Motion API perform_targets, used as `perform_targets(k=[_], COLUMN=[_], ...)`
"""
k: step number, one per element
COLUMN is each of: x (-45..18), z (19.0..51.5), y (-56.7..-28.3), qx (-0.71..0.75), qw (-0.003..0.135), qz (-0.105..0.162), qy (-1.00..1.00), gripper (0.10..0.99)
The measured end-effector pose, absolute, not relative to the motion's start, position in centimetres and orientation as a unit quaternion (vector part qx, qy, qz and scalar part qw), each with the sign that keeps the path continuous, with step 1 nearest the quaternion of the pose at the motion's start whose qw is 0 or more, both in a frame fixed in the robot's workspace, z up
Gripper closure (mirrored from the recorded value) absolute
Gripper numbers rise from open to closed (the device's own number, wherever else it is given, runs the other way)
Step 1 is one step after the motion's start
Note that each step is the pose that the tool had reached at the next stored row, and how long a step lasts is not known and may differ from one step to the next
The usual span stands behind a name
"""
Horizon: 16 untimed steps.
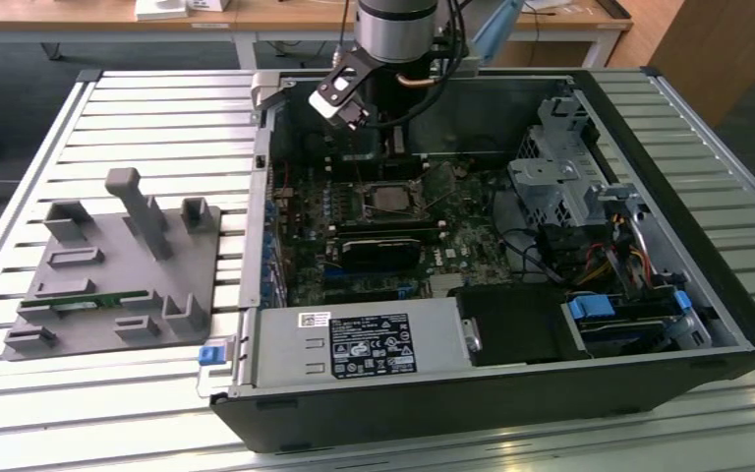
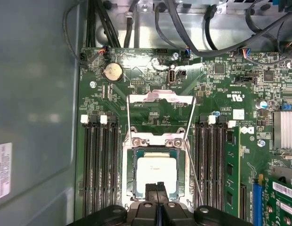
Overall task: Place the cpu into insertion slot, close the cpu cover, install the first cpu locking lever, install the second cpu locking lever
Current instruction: 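Close the cpu cover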
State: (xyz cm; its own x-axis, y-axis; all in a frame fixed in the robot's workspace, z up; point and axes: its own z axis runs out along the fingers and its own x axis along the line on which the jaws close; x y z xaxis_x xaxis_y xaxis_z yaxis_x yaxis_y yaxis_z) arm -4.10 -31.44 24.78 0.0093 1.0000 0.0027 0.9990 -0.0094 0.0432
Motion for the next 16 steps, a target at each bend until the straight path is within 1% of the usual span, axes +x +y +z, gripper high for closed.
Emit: perform_targets(k=[5, 11, 16], x=[-4.1, -4.1, -4.1], z=[25.55, 25.83, 25.84], y=[-31.44, -31.51, -32.02], qx=[0.71, 0.71, 0.71], qw=[0.009, -0.008, -0.009], qz=[0.02, 0.033, 0.034], qy=[0.704, 0.703, 0.703], gripper=[0.98, 0.98, 0.98])
